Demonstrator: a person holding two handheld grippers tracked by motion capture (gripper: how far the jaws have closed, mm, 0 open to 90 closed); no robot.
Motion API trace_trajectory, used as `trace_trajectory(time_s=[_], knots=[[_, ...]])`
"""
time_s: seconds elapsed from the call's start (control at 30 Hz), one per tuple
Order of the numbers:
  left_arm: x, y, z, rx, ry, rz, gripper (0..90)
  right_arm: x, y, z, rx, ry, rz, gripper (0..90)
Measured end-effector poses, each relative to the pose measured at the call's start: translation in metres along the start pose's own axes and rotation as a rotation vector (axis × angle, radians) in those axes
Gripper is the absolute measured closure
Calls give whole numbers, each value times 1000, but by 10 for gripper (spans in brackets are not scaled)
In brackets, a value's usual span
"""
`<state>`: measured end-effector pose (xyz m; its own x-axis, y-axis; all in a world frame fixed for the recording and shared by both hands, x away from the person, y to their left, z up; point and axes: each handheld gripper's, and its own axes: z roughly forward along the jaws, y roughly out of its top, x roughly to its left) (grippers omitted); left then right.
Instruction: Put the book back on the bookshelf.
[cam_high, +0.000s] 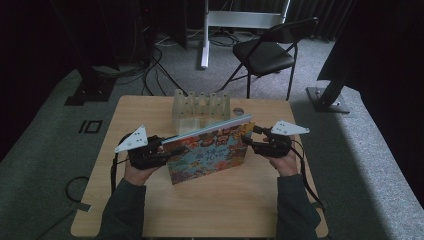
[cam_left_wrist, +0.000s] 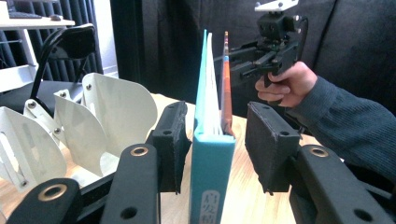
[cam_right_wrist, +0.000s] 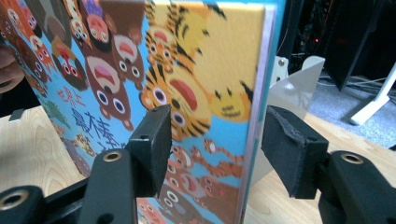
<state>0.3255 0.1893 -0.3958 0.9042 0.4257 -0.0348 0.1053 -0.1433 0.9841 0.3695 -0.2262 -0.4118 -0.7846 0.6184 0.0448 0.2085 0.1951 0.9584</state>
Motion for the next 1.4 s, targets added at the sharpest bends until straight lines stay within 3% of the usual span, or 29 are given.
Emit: trace_trajectory(time_s=[0.2, 0.37, 1.07, 1.4], knots=[[0, -2, 3, 23, 15, 9, 569, -3, -6, -2, 1, -7, 13, 420], [1, -5, 5, 9, 26, 3, 556, -5, -11, -4, 12, -12, 24, 413], [4, -18, 18, -3, -22, -13, 632, -17, -40, -11, 49, -34, 84, 393], [2, -25, 26, -3, -10, -2, 633, -20, -51, -15, 68, -46, 102, 392]])
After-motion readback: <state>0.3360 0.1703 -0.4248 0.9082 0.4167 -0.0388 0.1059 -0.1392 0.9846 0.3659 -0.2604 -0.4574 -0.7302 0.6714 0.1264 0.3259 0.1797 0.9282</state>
